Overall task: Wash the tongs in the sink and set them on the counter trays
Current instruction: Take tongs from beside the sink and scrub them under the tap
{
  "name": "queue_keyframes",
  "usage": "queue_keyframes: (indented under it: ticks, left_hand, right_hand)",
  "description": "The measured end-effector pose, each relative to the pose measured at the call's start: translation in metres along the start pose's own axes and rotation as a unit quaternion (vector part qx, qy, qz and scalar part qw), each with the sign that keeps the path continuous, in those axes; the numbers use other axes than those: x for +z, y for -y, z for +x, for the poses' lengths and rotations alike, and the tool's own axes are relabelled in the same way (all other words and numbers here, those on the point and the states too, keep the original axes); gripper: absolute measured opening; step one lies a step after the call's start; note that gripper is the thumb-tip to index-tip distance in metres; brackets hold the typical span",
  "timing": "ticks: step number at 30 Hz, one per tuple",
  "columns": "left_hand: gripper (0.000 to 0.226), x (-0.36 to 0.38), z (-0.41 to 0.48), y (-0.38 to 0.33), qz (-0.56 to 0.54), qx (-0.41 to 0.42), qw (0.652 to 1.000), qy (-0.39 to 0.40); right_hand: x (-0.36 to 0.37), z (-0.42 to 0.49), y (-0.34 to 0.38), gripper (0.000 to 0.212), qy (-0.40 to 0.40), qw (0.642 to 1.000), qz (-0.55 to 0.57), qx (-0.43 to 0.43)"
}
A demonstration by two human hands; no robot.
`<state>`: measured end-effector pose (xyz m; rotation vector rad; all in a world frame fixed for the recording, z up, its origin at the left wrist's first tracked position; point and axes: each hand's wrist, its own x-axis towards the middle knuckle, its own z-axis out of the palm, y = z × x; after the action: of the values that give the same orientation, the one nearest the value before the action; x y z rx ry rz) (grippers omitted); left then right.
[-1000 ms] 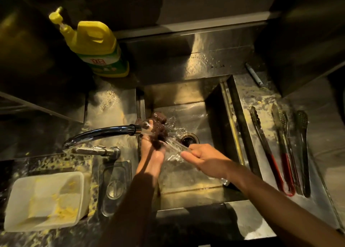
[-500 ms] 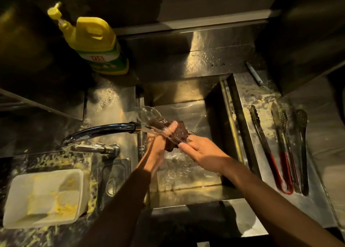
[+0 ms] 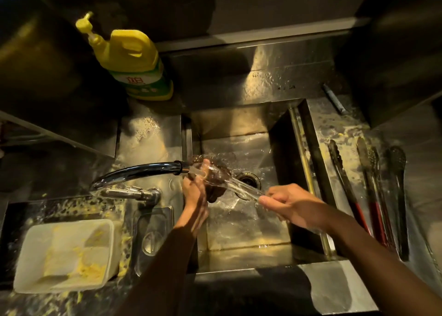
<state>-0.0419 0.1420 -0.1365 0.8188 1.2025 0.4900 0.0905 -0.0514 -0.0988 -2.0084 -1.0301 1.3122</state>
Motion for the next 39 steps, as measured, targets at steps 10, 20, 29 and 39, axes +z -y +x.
queue_keyframes:
  ticks: [10, 20, 29, 39]
  left_hand:
    - [0.028, -0.01, -0.003, -0.006, -0.156, -0.132, 0.973, 0.104]
    - [0.02, -0.017, -0.005, -0.007, -0.087, -0.134, 0.972, 0.173]
    - [0.02, -0.006, -0.001, -0.009, 0.09, 0.004, 0.996, -0.001]
    - [0.047, -0.022, -0.015, 0.018, 0.03, -0.024, 0.996, -0.08]
  right_hand:
    - [0.029, 0.01, -0.017, 0.065, -0.124, 0.99, 0.062, 0.007]
    - [0.021, 0.02, -0.018, 0.067, -0.016, 0.999, -0.029, 0.004]
    - [0.022, 0.044, -0.014, 0.073, -0.036, 0.984, -0.17, 0.024]
    - [0.031, 0.013, -0.02, 0.051, -0.186, 0.942, -0.272, 0.067]
